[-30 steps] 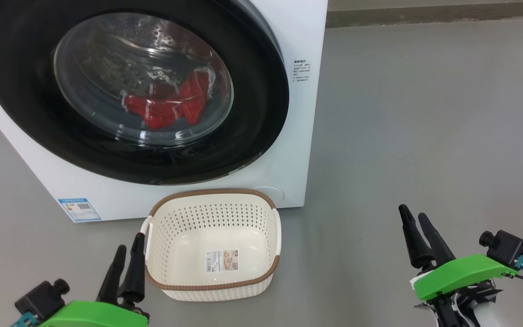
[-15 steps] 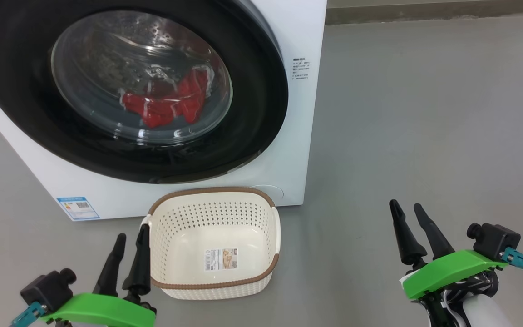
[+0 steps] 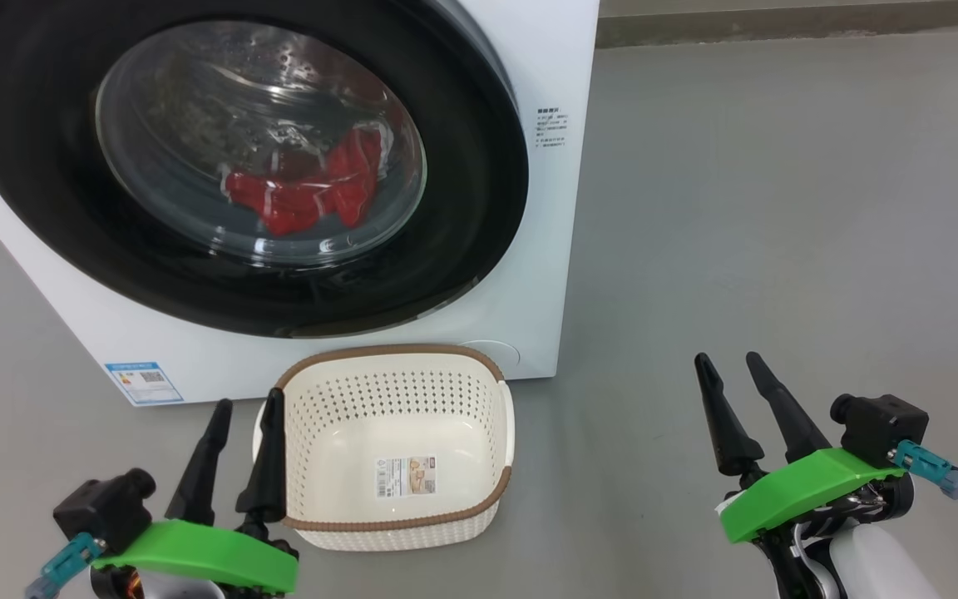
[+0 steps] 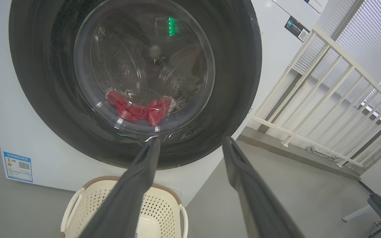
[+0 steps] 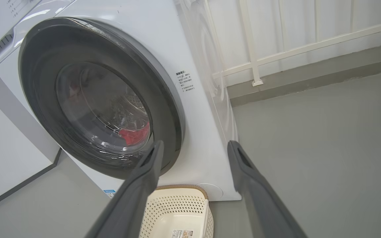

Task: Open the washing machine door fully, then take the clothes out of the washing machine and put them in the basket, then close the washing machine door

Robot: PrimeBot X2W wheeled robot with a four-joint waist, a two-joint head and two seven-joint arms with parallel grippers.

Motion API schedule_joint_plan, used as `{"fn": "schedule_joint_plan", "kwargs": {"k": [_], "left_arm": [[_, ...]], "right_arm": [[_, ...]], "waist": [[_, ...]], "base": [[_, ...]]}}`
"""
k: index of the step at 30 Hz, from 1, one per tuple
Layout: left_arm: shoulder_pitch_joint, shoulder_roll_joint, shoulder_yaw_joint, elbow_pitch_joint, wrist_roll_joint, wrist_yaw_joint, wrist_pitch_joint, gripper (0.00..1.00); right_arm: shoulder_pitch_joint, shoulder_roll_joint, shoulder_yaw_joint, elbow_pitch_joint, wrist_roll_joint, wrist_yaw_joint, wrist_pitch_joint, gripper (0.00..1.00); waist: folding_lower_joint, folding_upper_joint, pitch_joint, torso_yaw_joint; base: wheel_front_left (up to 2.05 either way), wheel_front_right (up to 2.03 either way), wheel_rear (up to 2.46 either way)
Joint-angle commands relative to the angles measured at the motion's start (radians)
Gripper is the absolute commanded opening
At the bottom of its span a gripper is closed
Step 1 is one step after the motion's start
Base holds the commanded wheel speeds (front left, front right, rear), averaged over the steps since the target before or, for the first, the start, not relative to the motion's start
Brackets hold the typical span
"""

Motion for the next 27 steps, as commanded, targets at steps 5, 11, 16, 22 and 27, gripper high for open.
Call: {"fn": "schedule_joint_plan", "kwargs": {"k": [5, 11, 16, 22, 27], "left_arm": [[-0.052, 0.013, 0.016, -0.023, 0.082, 0.008, -0.027, 1.0], [-0.06, 0.014, 0.011, -0.019, 0.145, 0.011, -0.045, 1.0], [-0.069, 0.015, 0.007, -0.017, 0.197, 0.014, -0.06, 1.0], [-0.08, 0.015, 0.001, -0.01, 0.26, 0.017, -0.078, 1.0], [-0.089, 0.016, -0.004, -0.006, 0.299, 0.018, -0.091, 1.0]], "right_arm": [[-0.059, -0.01, 0.03, -0.019, -0.082, -0.001, -0.03, 1.0], [-0.068, -0.011, 0.037, -0.016, -0.154, -0.001, -0.047, 1.0], [-0.077, -0.012, 0.045, -0.01, -0.212, -0.001, -0.062, 1.0], [-0.091, -0.013, 0.053, -0.002, -0.286, -0.001, -0.08, 1.0], [-0.101, -0.014, 0.056, 0.01, -0.34, -0.001, -0.093, 1.0]], "waist": [[-0.0001, -0.0001, -0.005, 0.0], [-0.0001, -0.0001, -0.008, 0.0], [-0.0001, -0.0001, -0.01, 0.001], [-0.0001, -0.0001, -0.011, 0.002], [-0.0001, -0.0001, -0.011, 0.001]], "base": [[0.0, 0.0, 0.0], [0.0, 0.0, 0.0], [0.0, 0.0, 0.0], [0.0, 0.0, 0.0], [0.0, 0.0, 0.0]]}}
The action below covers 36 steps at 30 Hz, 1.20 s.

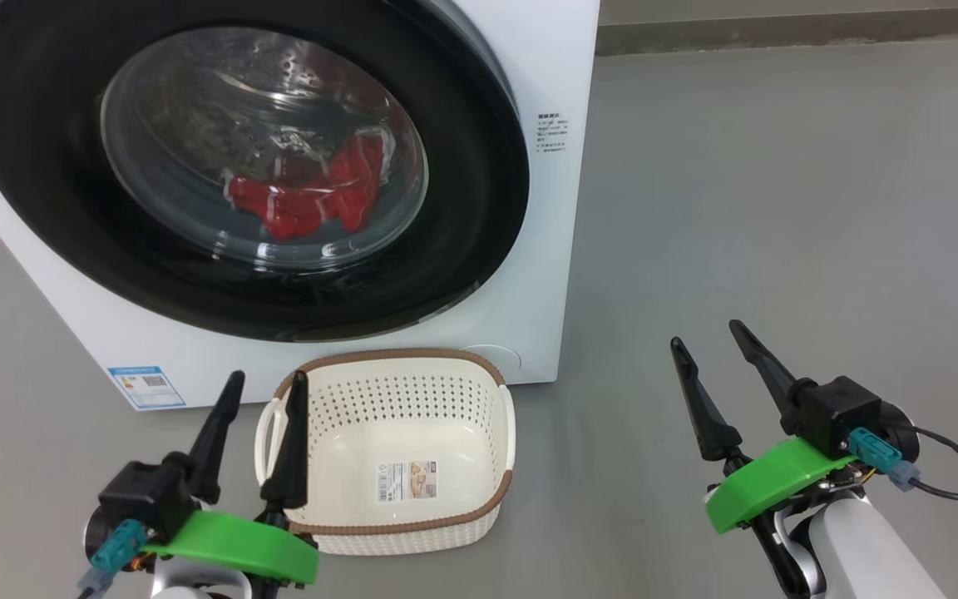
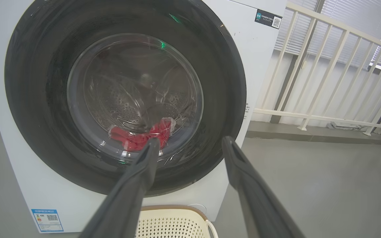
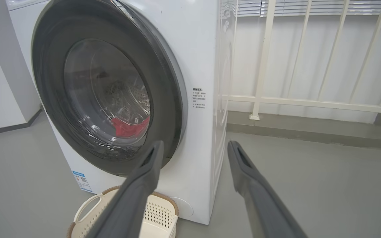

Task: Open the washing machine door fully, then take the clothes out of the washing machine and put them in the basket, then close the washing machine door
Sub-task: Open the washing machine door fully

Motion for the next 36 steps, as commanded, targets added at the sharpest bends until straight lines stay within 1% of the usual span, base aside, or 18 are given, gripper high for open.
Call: {"fn": "schedule_joint_plan", "kwargs": {"k": [1, 20, 21, 22, 23, 24, 25, 28, 36], "left_arm": [[-0.047, 0.016, 0.024, -0.021, 0.021, 0.007, -0.013, 1.0], [-0.044, 0.016, 0.0, -0.028, -0.003, 0.018, -0.013, 1.0], [-0.045, 0.016, -0.001, -0.03, -0.004, 0.018, -0.013, 1.0], [-0.046, 0.016, -0.002, -0.033, -0.004, 0.019, -0.013, 1.0], [-0.047, 0.016, -0.002, -0.036, -0.005, 0.019, -0.013, 1.0], [-0.049, 0.016, -0.002, -0.039, -0.005, 0.02, -0.013, 1.0], [-0.054, 0.016, -0.002, -0.047, -0.004, 0.021, -0.013, 1.0], [-0.063, 0.016, -0.004, -0.061, -0.001, 0.023, -0.013, 1.0], [-0.089, 0.016, -0.013, -0.104, 0.001, 0.022, -0.013, 1.0]], "right_arm": [[-0.043, -0.002, 0.027, -0.02, -0.024, -0.001, -0.015, 1.0], [-0.041, -0.001, 0.035, -0.019, -0.03, -0.001, -0.015, 1.0], [-0.042, -0.001, 0.034, -0.019, -0.03, -0.001, -0.015, 0.77], [-0.043, -0.001, 0.033, -0.019, -0.03, -0.001, -0.015, 0.45], [-0.045, -0.001, 0.033, -0.019, -0.029, -0.001, -0.015, 0.39], [-0.049, -0.001, 0.033, -0.019, -0.026, -0.001, -0.015, 0.17], [-0.06, -0.001, 0.032, -0.022, -0.012, -0.001, -0.015, 0.0], [-0.081, -0.001, 0.032, -0.027, 0.037, -0.001, -0.015, 0.0], [-0.153, -0.002, 0.046, -0.048, 0.294, -0.001, -0.015, 0.0]], "waist": [[0.0, 0.0, 0.0, 0.001], [0.0, 0.0, 0.007, 0.002], [0.0, 0.0, 0.012, 0.003], [0.0, 0.0, 0.017, 0.004], [0.0, 0.0, 0.022, 0.005], [0.0, 0.0, 0.029, 0.005], [0.0, 0.0, 0.045, 0.005], [0.0, 0.0, 0.073, 0.006], [0.0, 0.0, 0.157, 0.02]], "base": [[0.0, 0.0, 0.0], [0.0, 0.0, 0.0], [0.0, 0.0, 0.0], [0.0, 0.0, 0.0], [0.0, 0.0, 0.0], [0.0, 0.0, 0.0], [0.0, 0.0, 0.0], [0.0, 0.0, 0.0], [0.0, 0.0, 0.0]]}}
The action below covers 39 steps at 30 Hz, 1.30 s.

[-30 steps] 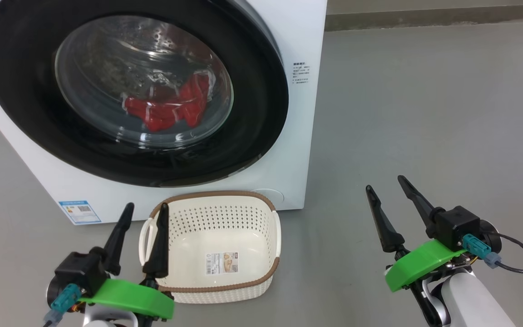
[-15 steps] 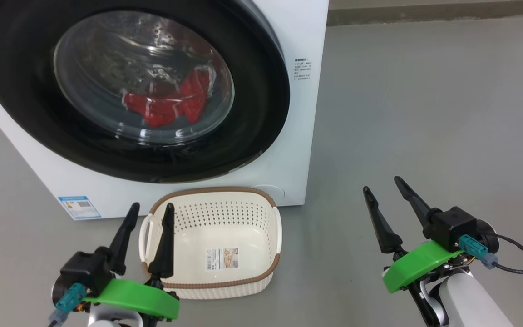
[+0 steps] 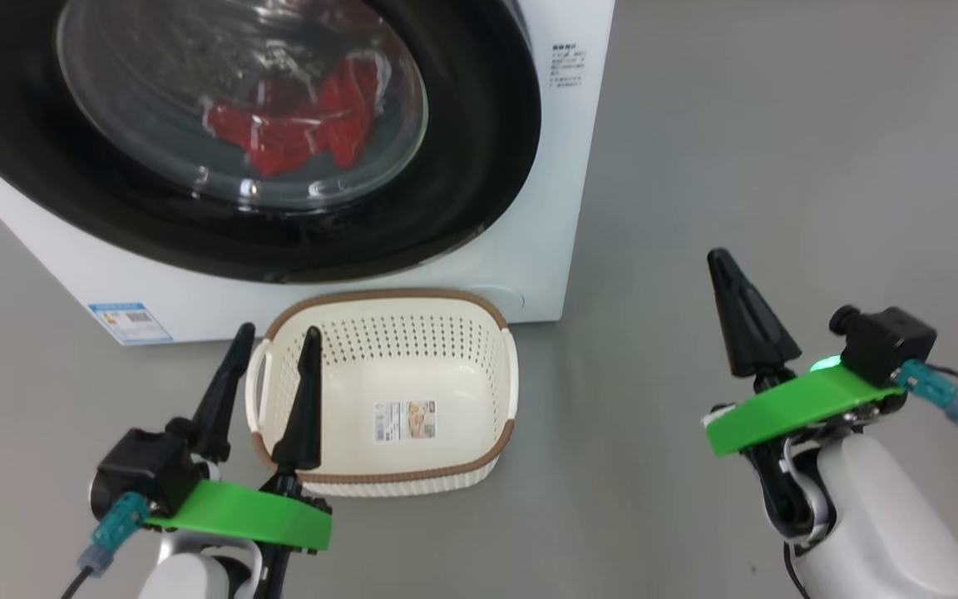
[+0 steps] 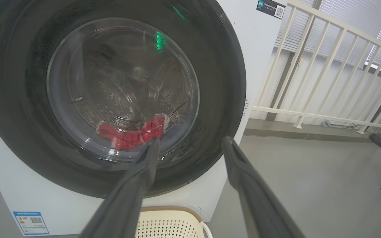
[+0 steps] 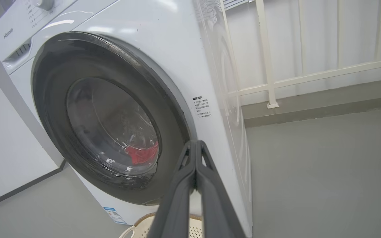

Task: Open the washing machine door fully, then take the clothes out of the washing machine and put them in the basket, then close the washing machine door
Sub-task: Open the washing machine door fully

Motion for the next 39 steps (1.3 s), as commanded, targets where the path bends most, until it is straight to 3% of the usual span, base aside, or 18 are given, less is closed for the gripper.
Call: {"fn": "schedule_joint_plan", "kwargs": {"k": [1, 19, 26, 39], "left_arm": [[-0.045, 0.015, 0.023, -0.037, 0.003, 0.006, -0.012, 1.0], [-0.094, 0.017, 0.021, -0.129, 0.011, 0.005, -0.012, 1.0], [-0.114, 0.017, 0.035, -0.167, 0.001, 0.009, -0.012, 1.0], [-0.137, 0.016, 0.032, -0.207, 0.026, 0.01, -0.012, 1.0]], "right_arm": [[-0.047, 0.0, 0.021, -0.031, 0.035, -0.001, -0.012, 0.0], [-0.299, -0.095, 0.044, -0.061, 0.395, -0.001, 0.071, 0.0], [-0.413, -0.094, 0.036, -0.055, 0.621, -0.001, 0.147, 0.0], [-0.592, -0.105, 0.015, 0.002, 0.915, -0.001, 0.305, 0.0]], "waist": [[-0.0001, 0.0, 0.042, 0.013], [-0.0001, 0.0, 0.219, 0.07], [-0.0001, 0.0, 0.296, 0.083], [-0.0001, 0.0, 0.395, 0.107]], "base": [[0.0, 0.0, 0.0], [0.0, 0.0, 0.0], [0.0, 0.0, 0.0], [0.0, 0.0, 0.0]]}}
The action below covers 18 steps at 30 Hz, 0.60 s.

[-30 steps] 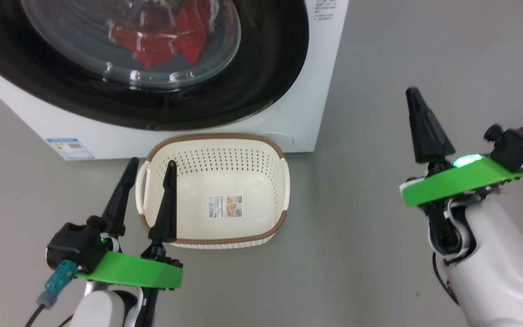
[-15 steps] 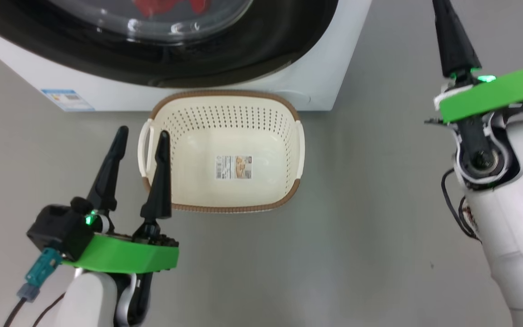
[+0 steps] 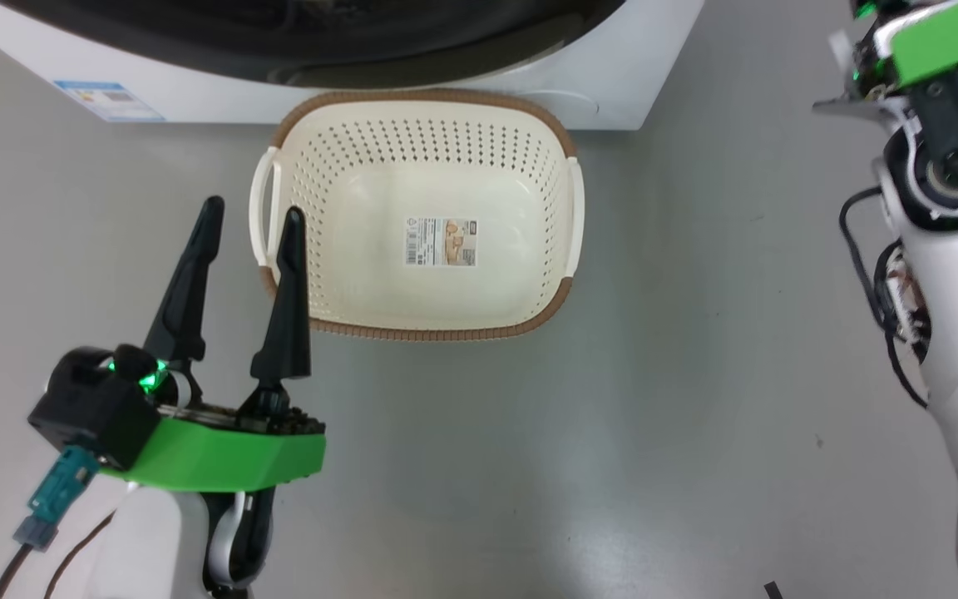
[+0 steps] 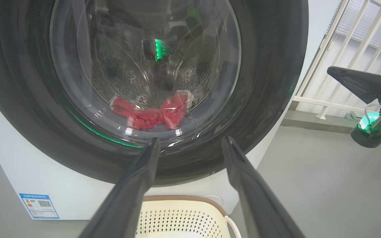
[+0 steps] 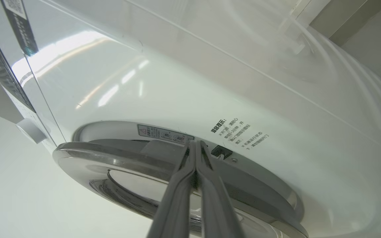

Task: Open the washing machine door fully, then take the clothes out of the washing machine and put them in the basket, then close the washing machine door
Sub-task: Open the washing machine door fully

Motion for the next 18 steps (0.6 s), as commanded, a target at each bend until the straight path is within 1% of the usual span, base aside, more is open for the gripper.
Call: {"fn": "schedule_joint_plan", "kwargs": {"k": [1, 12, 18], "left_arm": [[-0.018, 0.017, 0.028, -0.031, 0.015, 0.005, -0.005, 1.0], [-0.028, 0.017, 0.017, -0.021, 0.023, 0.004, -0.005, 1.0], [-0.032, 0.016, 0.013, -0.015, 0.026, 0.001, -0.005, 1.0]], "right_arm": [[-0.033, 0.004, 0.001, -0.017, 0.033, -0.001, 0.021, 0.0], [-0.149, -0.004, -0.017, 0.053, 0.188, -0.001, 0.21, 0.0], [-0.209, -0.009, -0.016, 0.111, 0.222, -0.001, 0.288, 0.0]], "waist": [[0.0, 0.0, 0.025, 0.012], [-0.0001, 0.0, 0.063, 0.029], [-0.0001, 0.0, 0.081, 0.04]], "base": [[0.0, 0.0, 0.0], [0.0, 0.0, 0.0], [0.0, 0.0, 0.0]]}}
